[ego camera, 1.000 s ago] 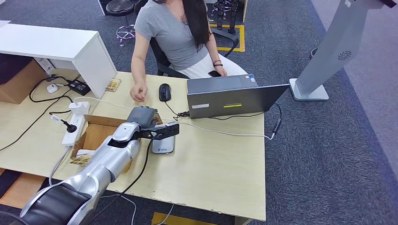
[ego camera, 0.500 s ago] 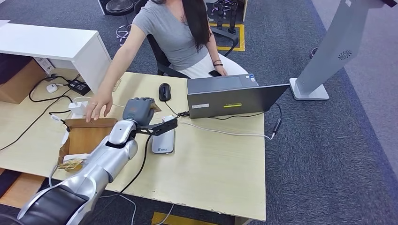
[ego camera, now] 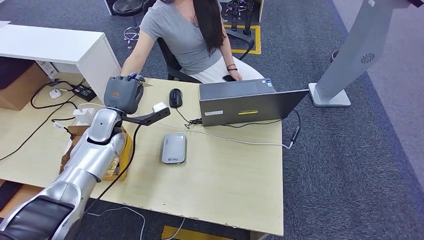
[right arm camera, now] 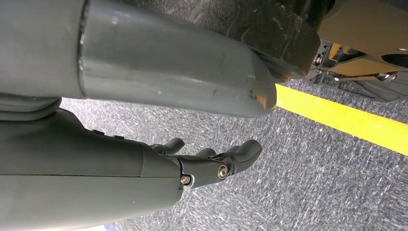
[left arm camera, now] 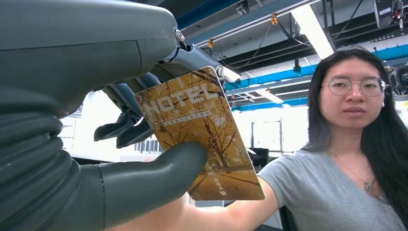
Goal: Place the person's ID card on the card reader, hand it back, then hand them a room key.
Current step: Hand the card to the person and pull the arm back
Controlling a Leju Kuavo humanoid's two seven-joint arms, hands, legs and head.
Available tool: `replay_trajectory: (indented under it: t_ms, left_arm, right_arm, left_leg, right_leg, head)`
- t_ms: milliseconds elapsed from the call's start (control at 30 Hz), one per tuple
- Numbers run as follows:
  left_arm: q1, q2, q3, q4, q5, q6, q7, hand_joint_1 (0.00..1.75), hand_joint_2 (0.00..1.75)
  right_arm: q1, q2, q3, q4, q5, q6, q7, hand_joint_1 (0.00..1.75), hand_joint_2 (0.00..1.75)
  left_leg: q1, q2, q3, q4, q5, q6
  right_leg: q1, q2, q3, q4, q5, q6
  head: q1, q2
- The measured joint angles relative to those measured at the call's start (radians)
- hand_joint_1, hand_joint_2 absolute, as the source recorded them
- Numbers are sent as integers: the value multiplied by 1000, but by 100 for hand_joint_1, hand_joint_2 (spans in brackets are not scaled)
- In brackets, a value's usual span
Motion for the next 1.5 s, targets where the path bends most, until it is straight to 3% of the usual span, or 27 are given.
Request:
replay_trajectory:
  t_ms: [1033, 1167, 1500]
  left_arm:
    - [-60, 21, 6, 23, -59, 35, -10, 175, 175]
    - [-60, 19, 6, 30, -69, 43, 2, 0, 175]
    - [-48, 23, 10, 39, -82, 78, 15, 0, 175]
  right_arm:
    - [-1, 0, 1, 0, -17, 2, -2, 0, 0]
    - [-1, 0, 1, 0, -18, 4, -3, 0, 0]
    - [-1, 0, 1, 1, -14, 2, 7, 0, 0]
  left_leg:
    - [0, 0, -1, 0, 0, 0]
    - [0, 0, -1, 0, 0, 0]
    - [0, 0, -1, 0, 0, 0]
  right_leg:
    - [0, 0, -1, 0, 1, 1]
    - [0, 0, -1, 0, 1, 1]
    - [0, 0, -1, 0, 1, 1]
  head:
    - [0, 0]
    - [0, 0]
    - [0, 0]
